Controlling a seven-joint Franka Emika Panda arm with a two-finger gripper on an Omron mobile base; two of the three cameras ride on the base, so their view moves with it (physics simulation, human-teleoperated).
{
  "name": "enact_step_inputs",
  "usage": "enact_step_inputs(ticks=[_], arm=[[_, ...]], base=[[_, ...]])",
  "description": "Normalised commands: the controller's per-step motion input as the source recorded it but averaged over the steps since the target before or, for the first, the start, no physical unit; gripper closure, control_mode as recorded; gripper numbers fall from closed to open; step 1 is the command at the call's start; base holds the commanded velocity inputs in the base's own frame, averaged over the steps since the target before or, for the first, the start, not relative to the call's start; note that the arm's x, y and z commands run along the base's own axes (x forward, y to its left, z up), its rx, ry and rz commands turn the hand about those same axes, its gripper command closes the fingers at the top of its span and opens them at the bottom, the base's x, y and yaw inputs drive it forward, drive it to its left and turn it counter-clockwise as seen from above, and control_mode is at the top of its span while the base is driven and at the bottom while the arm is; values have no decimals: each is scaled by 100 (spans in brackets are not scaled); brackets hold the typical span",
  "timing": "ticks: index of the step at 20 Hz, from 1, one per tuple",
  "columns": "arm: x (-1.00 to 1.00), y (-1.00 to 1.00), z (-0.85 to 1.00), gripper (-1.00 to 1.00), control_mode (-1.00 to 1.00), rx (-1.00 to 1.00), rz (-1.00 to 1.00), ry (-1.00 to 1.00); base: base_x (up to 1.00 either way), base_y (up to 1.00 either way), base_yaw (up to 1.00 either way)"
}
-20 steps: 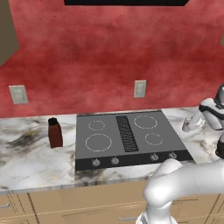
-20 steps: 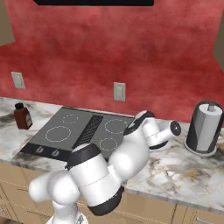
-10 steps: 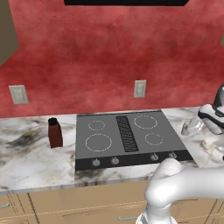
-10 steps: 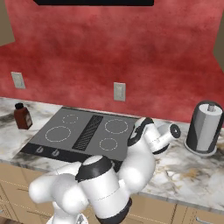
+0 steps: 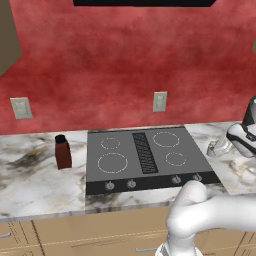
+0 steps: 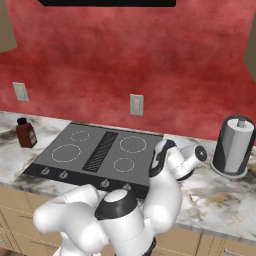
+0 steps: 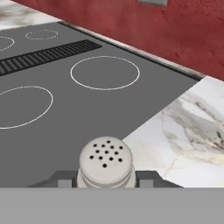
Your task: Collect the paprika, ketchup, and shaker from the cabinet and place them next to the stove.
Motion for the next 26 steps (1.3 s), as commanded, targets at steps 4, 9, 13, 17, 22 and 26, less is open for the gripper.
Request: enact_step_inputs(ticks=[4,9,13,17,22,26], arm=[[0,0,-29,100,-100,0,1,0],[-3,0,-17,-100,-100,0,2,-1],[-5,0,0,-100,-100,0,3,-4],[-9,0,0,-100,-100,0,1,-2],[-7,0,4,-100,-100,0,0,0],[-2,0,33,-100,-100,0,0,0]], base=[[0,0,0],[0,0,0],[0,0,0],[0,0,0],[0,0,0],[0,0,0]])
